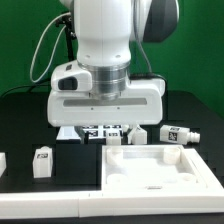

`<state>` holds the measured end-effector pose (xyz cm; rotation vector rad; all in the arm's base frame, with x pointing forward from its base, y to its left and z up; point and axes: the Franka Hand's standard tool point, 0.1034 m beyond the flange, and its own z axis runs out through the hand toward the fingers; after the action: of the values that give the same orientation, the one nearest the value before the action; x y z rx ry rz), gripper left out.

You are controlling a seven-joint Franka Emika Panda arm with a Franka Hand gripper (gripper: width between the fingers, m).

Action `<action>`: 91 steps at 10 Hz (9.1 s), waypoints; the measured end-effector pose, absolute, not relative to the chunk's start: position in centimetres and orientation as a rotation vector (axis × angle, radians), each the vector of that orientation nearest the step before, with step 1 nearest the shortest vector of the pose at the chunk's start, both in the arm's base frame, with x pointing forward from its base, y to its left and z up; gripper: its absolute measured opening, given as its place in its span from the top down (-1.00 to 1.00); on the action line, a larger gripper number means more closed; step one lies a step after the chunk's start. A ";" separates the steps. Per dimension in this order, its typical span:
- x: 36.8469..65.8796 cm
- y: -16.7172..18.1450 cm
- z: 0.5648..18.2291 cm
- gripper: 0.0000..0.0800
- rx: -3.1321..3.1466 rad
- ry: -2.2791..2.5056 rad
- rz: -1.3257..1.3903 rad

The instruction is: Assemble one leg

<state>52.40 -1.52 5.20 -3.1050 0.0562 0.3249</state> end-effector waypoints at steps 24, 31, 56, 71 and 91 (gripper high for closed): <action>44.6 0.6 1.1 -0.62 -2.774 -0.018 1.488; 47.6 2.4 7.6 0.29 -2.829 -0.077 1.355; 61.8 11.8 11.8 0.28 -2.970 -0.216 -0.839; 61.8 10.5 11.1 0.28 -2.961 -0.219 -0.936; 62.8 11.1 9.0 -0.60 -2.984 -0.209 -0.853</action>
Offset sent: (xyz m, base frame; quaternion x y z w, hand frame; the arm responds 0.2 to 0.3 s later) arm 0.0000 0.0000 0.0000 0.0000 -0.1938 0.0000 0.9810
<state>62.83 11.09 8.97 -2.9836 -0.2090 -0.8528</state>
